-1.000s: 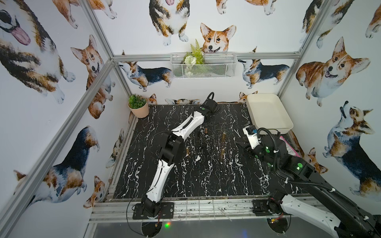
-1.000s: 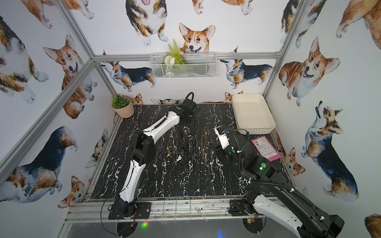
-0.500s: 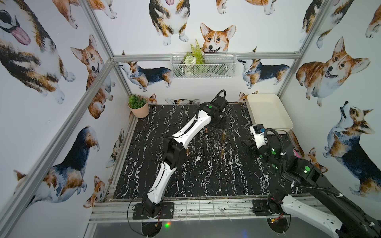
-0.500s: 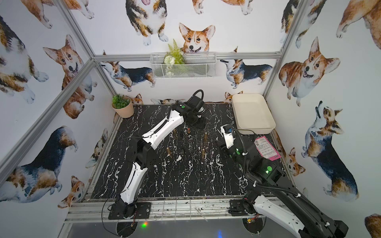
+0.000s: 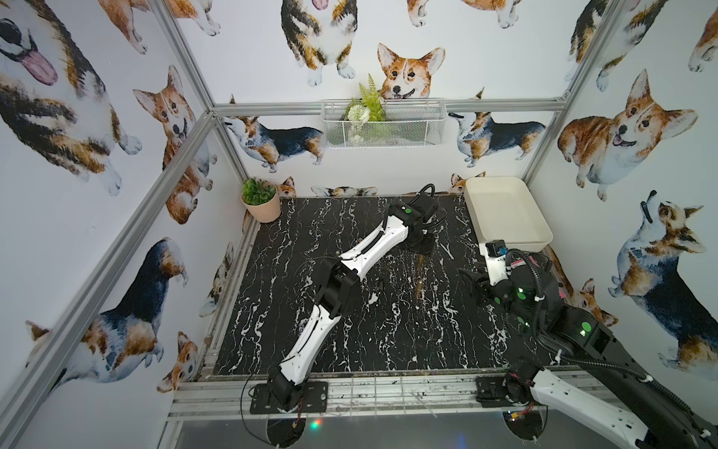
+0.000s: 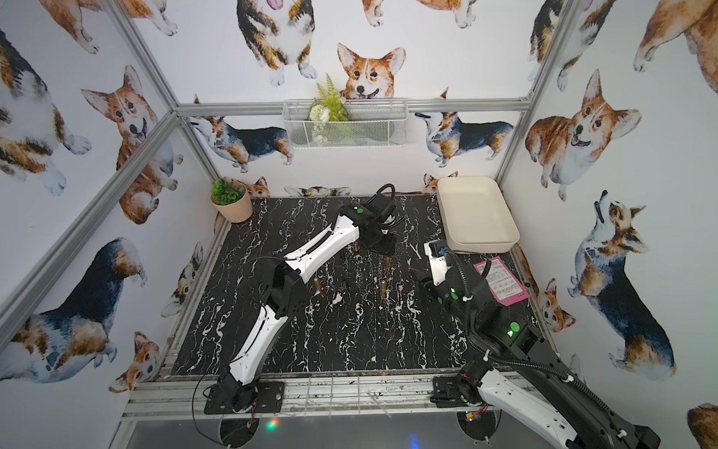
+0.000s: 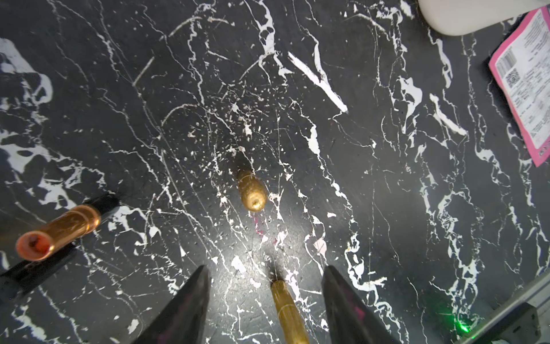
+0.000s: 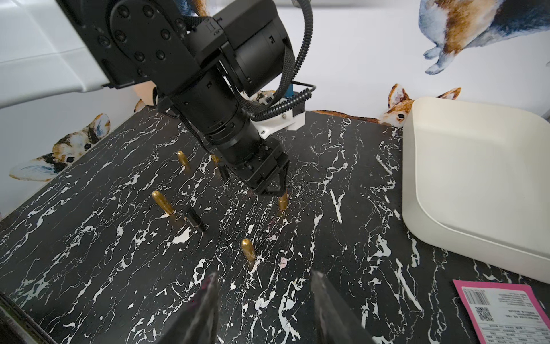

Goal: Open the lipstick cap
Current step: Pick up the lipstick at the center of the board.

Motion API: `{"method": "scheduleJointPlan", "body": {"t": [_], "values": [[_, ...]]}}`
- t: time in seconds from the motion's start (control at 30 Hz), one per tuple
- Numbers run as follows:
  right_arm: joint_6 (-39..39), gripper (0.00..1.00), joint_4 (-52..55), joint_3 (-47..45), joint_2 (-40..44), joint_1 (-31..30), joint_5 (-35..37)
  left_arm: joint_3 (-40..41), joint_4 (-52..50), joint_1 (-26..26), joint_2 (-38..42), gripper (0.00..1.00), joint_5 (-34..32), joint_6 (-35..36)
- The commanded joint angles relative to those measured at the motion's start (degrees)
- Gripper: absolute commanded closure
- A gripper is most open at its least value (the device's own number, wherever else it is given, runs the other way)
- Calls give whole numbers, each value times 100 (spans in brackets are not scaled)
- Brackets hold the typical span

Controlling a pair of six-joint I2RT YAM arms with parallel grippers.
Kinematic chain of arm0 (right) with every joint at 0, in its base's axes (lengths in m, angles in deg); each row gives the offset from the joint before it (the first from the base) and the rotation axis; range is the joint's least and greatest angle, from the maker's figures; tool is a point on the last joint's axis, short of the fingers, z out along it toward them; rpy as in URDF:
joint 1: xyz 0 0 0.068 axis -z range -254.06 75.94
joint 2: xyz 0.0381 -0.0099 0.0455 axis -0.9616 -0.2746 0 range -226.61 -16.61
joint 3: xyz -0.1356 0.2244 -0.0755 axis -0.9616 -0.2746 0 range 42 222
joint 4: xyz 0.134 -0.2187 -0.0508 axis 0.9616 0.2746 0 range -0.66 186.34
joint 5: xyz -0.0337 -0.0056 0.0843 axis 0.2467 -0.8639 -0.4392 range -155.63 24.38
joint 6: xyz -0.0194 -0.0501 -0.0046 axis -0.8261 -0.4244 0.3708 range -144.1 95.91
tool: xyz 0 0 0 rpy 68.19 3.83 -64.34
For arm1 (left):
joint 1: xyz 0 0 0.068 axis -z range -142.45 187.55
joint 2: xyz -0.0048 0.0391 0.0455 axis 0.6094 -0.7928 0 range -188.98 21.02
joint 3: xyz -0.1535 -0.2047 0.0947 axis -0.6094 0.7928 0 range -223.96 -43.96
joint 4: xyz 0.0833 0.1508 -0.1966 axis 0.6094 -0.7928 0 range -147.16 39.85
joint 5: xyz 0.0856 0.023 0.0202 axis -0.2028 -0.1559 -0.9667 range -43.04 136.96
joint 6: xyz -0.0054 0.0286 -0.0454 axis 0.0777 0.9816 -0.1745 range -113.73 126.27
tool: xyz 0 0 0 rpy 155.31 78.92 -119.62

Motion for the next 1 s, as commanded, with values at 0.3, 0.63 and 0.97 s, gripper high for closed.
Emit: {"method": "scheduleJointPlan", "body": {"t": [0.3,0.63,0.97], "values": [[94,49,91,76,2,8,-24,-285,474,-37,-555,41,-492,-97],[29,49,98,48,-70,5,-38,-194,787,-117,-654,48,-415,-97],[-24,49,15,52,-142,4,-69,-176,750,-113,-691,56,-316,-68]]}}
